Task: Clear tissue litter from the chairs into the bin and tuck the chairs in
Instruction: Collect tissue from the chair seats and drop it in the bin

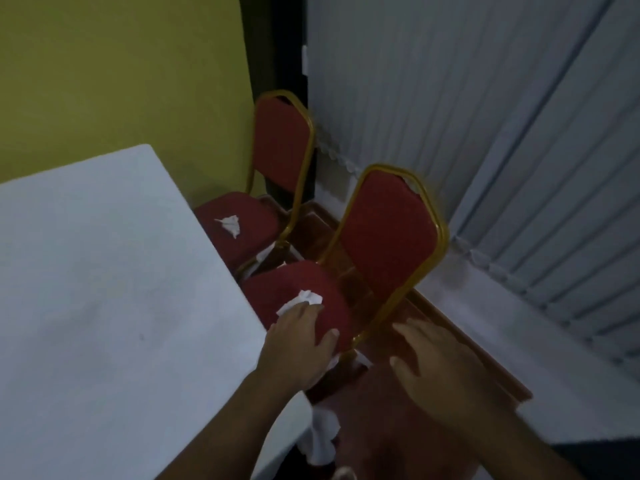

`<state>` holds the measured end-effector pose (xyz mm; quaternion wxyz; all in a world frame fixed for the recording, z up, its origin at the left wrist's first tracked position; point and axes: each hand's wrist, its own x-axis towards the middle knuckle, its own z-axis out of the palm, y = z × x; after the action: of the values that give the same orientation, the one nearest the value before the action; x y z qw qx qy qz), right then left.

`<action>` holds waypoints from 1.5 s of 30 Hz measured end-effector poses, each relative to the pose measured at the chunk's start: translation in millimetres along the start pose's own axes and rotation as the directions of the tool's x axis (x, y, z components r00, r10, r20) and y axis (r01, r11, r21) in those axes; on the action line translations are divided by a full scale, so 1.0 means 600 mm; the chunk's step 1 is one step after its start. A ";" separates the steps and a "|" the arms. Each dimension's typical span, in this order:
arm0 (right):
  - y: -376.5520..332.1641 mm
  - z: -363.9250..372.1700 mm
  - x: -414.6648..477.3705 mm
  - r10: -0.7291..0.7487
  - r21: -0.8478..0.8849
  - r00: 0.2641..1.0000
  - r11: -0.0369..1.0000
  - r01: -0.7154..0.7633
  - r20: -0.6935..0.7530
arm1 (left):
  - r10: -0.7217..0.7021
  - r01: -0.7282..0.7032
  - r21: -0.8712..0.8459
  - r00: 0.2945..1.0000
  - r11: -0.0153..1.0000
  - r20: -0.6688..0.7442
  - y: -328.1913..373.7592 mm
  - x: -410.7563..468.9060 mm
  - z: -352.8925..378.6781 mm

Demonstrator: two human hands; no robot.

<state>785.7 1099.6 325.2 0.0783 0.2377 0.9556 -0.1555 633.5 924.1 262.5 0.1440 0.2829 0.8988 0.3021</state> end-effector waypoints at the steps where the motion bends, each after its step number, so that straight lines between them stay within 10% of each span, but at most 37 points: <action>1: 0.006 -0.008 0.034 -0.035 -0.008 0.999 0.999 0.035 0.008 | -0.007 0.007 0.003 1.000 1.000 -0.020 0.000 0.029 0.004; 20: -0.041 -0.026 0.656 -0.511 -0.012 0.839 0.853 0.522 0.190 | -0.473 0.479 -0.057 0.831 0.876 -0.293 -0.077 0.430 -0.024; 37: -0.224 0.344 1.171 -0.538 0.004 0.826 0.838 0.545 0.170 | -0.517 0.563 0.076 0.798 0.823 -0.310 -0.747 0.988 0.096; 45: -0.206 0.462 1.215 -0.591 0.023 0.789 0.802 0.596 0.166 | -0.509 0.552 0.239 0.832 0.799 -0.222 -0.854 1.059 0.123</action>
<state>109.6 1216.8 -66.0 0.1077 -0.0892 0.9743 -0.1767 -58.2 999.7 -170.9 0.1128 0.0145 0.9846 0.1329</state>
